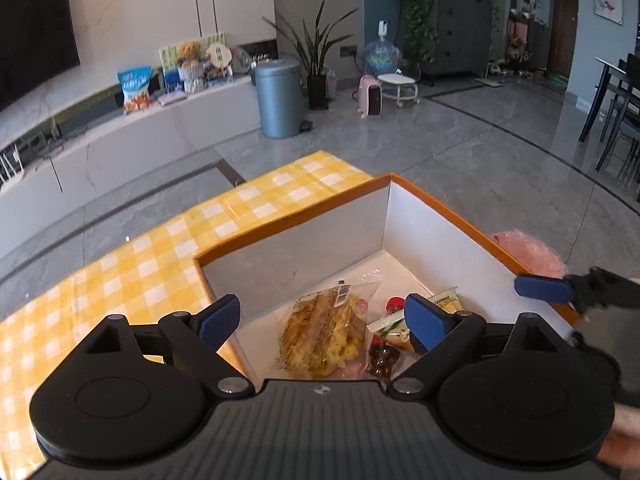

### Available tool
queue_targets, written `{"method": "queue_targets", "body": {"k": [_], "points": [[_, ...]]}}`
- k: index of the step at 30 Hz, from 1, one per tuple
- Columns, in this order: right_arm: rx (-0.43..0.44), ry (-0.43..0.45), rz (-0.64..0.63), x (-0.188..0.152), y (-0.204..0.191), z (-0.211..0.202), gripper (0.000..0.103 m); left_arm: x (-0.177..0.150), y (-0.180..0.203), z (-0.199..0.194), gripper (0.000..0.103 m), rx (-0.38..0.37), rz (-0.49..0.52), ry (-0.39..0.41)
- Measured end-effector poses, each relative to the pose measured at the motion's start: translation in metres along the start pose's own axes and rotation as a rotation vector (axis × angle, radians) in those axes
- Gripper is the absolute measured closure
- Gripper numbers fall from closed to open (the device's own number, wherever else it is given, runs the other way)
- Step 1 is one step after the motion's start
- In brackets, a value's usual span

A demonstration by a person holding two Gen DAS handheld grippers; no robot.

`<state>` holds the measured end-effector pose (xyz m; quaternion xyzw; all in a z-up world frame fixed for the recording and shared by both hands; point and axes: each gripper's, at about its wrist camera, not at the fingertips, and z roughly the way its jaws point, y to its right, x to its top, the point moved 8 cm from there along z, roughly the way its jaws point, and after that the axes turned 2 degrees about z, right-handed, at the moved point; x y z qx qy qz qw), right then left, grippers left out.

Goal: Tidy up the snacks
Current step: 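Lower the waffle bread bag into the box and open the left gripper, then move both tools back over the remaining snacks on the table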

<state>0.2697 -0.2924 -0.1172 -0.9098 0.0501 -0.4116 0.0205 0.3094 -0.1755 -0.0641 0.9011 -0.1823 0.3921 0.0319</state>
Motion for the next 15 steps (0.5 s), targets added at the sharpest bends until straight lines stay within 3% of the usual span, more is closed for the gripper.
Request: {"method": "queue_targets", "body": {"k": [11,15], "points": [[0.045,0.018,0.062,0.002,0.002,-0.008,0.003,-0.016,-0.024,-0.055,0.0,-0.058,-0.049,0.02],[0.05,0.05,0.056,0.005,-0.003,-0.018,0.003,-0.03,-0.042,-0.076,0.003,-0.006,-0.096,0.072]]}}
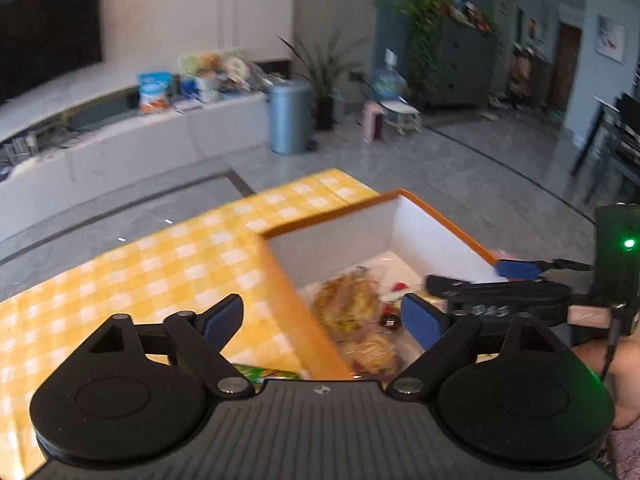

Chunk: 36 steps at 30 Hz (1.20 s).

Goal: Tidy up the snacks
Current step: 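Move both tools back over the remaining snacks on the table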

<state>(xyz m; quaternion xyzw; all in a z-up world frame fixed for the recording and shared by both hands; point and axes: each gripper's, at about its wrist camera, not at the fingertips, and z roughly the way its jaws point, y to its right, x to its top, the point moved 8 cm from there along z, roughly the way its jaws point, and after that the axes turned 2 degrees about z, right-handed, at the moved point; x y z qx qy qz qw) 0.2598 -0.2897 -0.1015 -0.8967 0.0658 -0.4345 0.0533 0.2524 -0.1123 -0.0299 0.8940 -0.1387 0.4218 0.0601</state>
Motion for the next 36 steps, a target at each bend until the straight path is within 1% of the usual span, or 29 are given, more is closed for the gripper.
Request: {"method": "queue_targets", "body": {"k": [1,4,6,8,10,14,17,21,23,25,27,28,30,33,36], "points": [[0.001,0.017,-0.003,0.001,-0.001,-0.004,0.003,-0.004,-0.004,-0.005,0.005,0.019,-0.006,0.008],[-0.001,0.077,-0.003,0.006,-0.008,-0.021,0.003,-0.017,-0.016,-0.02,0.005,0.046,-0.021,0.024],[0.007,0.121,0.001,0.01,-0.015,-0.035,0.003,-0.026,-0.027,-0.027,0.005,0.089,-0.044,0.03],[0.025,0.159,0.005,0.012,-0.025,-0.049,0.003,-0.034,-0.037,-0.032,0.005,0.12,-0.049,0.056],[0.055,0.192,-0.01,0.015,-0.039,-0.059,0.003,-0.043,-0.045,-0.033,0.005,0.133,-0.051,0.047],[0.09,0.21,-0.043,0.014,-0.068,-0.069,0.003,-0.059,-0.061,-0.039,0.006,0.139,-0.094,0.036],[0.144,0.214,-0.051,0.013,-0.092,-0.075,0.003,-0.072,-0.074,-0.043,0.006,0.15,-0.124,0.036],[0.205,0.207,-0.066,0.01,-0.129,-0.079,0.003,-0.088,-0.096,-0.045,0.006,0.157,-0.206,0.03],[0.227,0.19,-0.077,0.006,-0.148,-0.077,0.003,-0.095,-0.108,-0.044,0.006,0.162,-0.242,0.023],[0.232,0.156,-0.087,0.002,-0.166,-0.069,0.003,-0.105,-0.122,-0.043,0.006,0.175,-0.267,0.016],[0.243,0.103,-0.106,-0.004,-0.185,-0.056,0.003,-0.116,-0.137,-0.039,0.006,0.206,-0.285,0.002],[0.253,0.082,-0.112,-0.007,-0.195,-0.048,0.003,-0.122,-0.145,-0.037,0.006,0.223,-0.305,-0.009],[0.267,0.045,-0.124,-0.014,-0.21,-0.034,0.003,-0.133,-0.159,-0.031,0.006,0.23,-0.336,-0.041],[0.266,0.029,-0.158,-0.026,-0.224,-0.016,0.003,-0.146,-0.173,-0.024,0.006,0.228,-0.351,-0.063],[0.269,-0.006,-0.165,-0.035,-0.222,0.0,0.003,-0.158,-0.188,-0.017,0.006,0.244,-0.402,-0.1]]}}
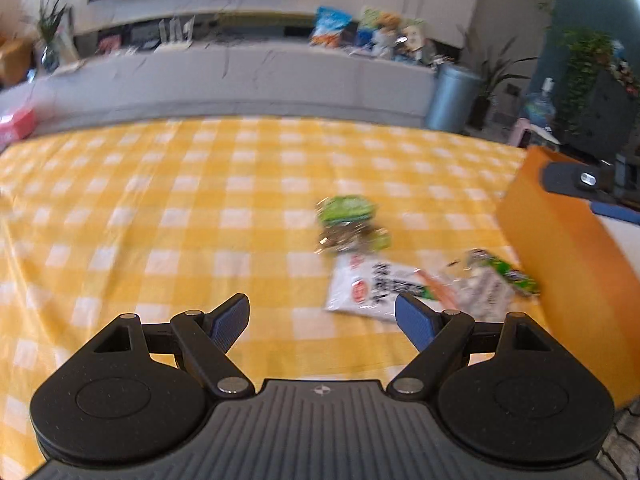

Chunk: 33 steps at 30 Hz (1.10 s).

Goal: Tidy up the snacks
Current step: 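Move both tools back over the remaining snacks on the table, then grasp the yogurt hawthorn ball bag with the right gripper and lift it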

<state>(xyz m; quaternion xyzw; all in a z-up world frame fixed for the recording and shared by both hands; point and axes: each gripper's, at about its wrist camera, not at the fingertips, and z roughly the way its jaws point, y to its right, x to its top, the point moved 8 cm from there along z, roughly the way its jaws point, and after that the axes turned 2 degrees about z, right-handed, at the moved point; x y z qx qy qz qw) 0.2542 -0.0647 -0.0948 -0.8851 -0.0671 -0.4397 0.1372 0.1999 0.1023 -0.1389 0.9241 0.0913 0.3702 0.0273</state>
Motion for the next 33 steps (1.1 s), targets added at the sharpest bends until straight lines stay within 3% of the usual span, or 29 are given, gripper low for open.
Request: {"method": "queue_targets", "body": {"k": [4,6,10,14,19,22,25,27,30,33], "points": [[-0.016,-0.065,0.065,-0.005,0.023,0.02,0.003,-0.005,-0.013,0.009,0.006,-0.023,-0.065,-0.042],[-0.015,-0.068,0.041,-0.003,0.023,0.026,0.003,-0.007,-0.016,0.011,0.006,-0.021,-0.073,-0.049],[0.034,-0.164,-0.075,-0.011,0.003,0.039,0.003,-0.007,-0.022,0.009,0.006,-0.035,-0.081,-0.055],[-0.077,-0.294,-0.264,-0.04,-0.008,0.048,0.003,-0.006,-0.032,0.008,0.006,-0.032,-0.108,-0.052],[-0.196,-0.346,-0.465,-0.07,-0.014,0.055,0.004,-0.004,-0.041,0.009,0.006,-0.099,-0.188,-0.066],[-0.209,-0.348,-0.482,-0.068,-0.012,0.057,0.005,0.001,-0.048,0.004,0.006,-0.127,-0.238,-0.055],[-0.24,-0.361,-0.539,-0.068,-0.014,0.059,0.012,0.002,-0.052,0.003,0.006,-0.109,-0.25,-0.047],[-0.196,-0.379,-0.559,-0.071,-0.021,0.06,0.013,0.0,-0.055,0.006,0.006,-0.08,-0.248,-0.057],[-0.133,-0.446,-0.532,-0.08,-0.026,0.068,0.012,-0.003,-0.059,0.011,0.006,-0.057,-0.254,-0.077],[-0.152,-0.522,-0.449,-0.087,-0.015,0.086,0.008,-0.002,-0.057,0.011,0.006,-0.072,-0.263,-0.07]]}}
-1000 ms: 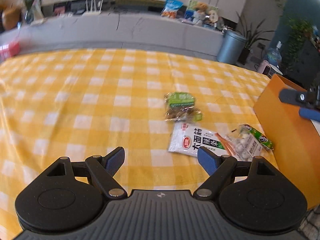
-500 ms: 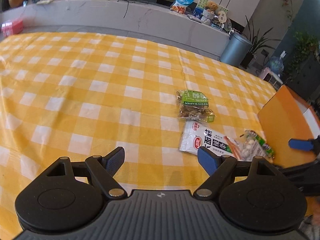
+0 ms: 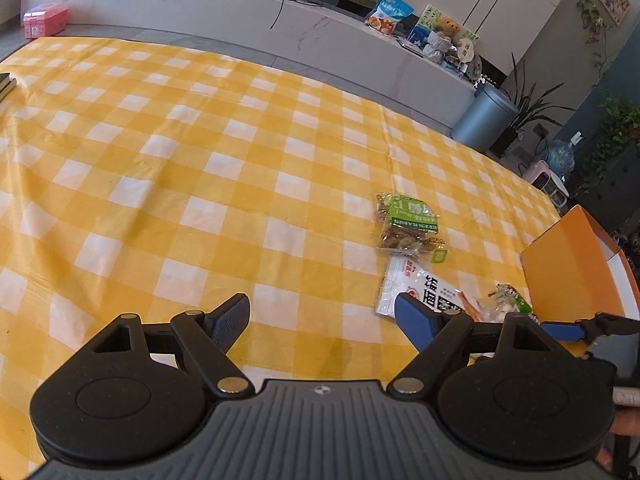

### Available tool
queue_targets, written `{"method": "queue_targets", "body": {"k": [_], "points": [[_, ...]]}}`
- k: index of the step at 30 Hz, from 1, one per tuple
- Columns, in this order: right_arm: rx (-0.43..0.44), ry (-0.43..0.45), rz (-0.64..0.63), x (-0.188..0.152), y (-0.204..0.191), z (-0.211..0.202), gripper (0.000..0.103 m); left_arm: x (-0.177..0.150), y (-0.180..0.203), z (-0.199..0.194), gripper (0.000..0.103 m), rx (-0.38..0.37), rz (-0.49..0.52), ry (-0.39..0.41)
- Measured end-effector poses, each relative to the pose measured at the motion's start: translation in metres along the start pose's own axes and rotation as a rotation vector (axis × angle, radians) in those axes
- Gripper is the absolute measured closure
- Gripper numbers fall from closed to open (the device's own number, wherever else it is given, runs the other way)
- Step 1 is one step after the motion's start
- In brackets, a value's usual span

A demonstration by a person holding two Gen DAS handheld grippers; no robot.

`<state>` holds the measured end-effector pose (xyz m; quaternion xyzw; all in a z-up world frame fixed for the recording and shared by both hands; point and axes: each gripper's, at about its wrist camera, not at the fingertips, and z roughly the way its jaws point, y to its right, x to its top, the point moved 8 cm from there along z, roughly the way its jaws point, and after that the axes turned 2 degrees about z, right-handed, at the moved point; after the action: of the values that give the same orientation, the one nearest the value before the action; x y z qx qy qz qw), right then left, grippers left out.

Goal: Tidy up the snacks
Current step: 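Grasp the yogurt hawthorn ball bag with the right gripper and lift it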

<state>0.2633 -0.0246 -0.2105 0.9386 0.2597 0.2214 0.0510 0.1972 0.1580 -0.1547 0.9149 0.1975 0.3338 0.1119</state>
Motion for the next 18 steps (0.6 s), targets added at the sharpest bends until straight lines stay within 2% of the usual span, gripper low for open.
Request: {"method": "queue_targets", "body": {"k": [3,5,7,11,18], "points": [[0.132,-0.042,0.127,0.001,0.007,0.013,0.008,0.0,0.006,-0.002,0.006,-0.027,0.011,0.006],[0.176,-0.043,0.154,0.001,0.007,0.017,0.008,-0.001,0.009,-0.002,0.006,-0.03,0.021,0.008],[0.179,-0.026,0.152,-0.001,0.006,0.014,0.011,0.0,0.01,-0.003,0.007,-0.028,0.03,0.02],[0.176,0.01,0.161,-0.013,-0.001,-0.002,0.038,0.0,0.009,-0.002,0.007,-0.026,0.025,0.016],[0.231,0.06,0.153,-0.039,-0.027,-0.026,0.041,-0.003,0.008,0.001,0.007,-0.004,0.029,0.007]]}}
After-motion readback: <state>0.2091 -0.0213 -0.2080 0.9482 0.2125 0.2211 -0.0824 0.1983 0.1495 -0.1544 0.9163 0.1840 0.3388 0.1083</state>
